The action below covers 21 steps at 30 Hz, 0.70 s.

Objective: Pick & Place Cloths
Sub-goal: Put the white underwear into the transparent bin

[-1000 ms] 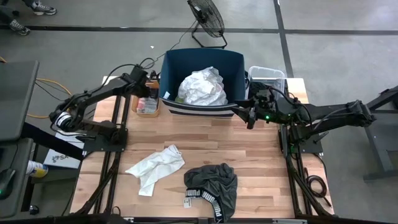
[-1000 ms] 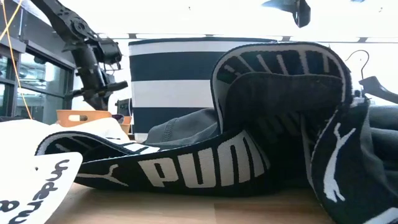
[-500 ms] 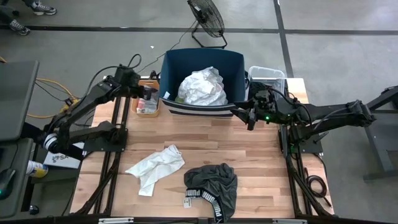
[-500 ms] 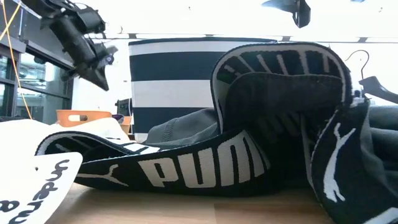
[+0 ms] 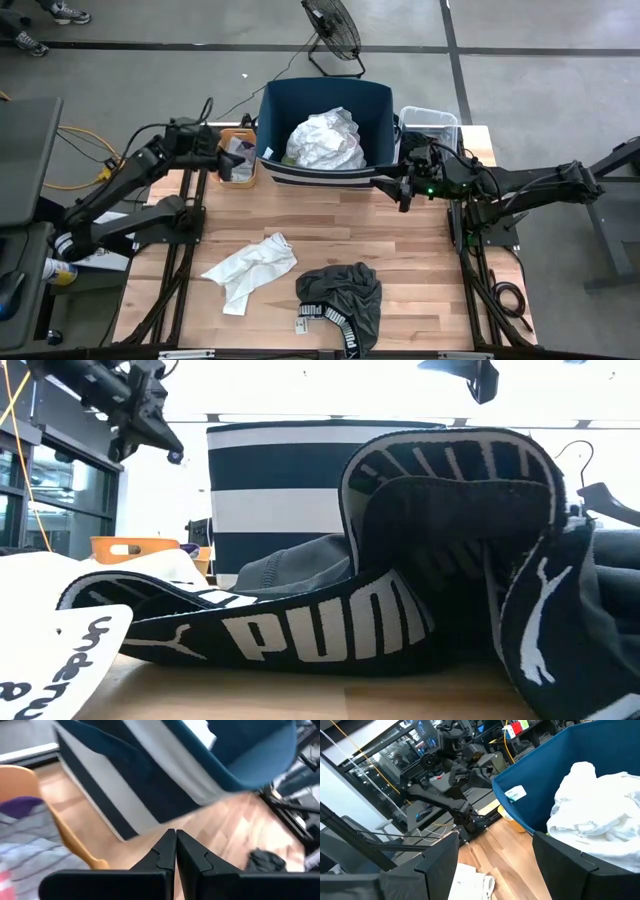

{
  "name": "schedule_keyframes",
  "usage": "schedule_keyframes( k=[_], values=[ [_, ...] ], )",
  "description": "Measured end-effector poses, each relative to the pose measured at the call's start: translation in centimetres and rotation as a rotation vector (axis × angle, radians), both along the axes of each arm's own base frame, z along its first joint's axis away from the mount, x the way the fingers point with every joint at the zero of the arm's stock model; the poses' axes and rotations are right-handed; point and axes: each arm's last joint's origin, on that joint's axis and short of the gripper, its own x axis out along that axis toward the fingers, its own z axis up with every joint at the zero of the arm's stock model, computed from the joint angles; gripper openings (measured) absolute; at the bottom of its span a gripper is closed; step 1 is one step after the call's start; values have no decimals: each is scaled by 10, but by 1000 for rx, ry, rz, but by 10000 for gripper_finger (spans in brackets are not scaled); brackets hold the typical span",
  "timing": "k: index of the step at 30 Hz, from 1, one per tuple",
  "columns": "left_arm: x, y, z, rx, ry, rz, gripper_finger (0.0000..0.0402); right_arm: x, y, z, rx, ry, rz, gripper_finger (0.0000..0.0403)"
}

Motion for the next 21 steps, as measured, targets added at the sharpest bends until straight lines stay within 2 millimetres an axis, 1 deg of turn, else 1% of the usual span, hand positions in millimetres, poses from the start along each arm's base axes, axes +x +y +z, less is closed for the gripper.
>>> schedule_keyframes(
  k=[4,11,21],
  values=[
    [8,-11,0,-2,13,-48,10,0,0,0,-10,3,1,247],
    [21,-31,-1,33,33,-184,10,0,0,0,-14,4,1,247],
    [31,-61,-2,60,58,-379,10,0,0,-1,-14,16,3,247]
  ],
)
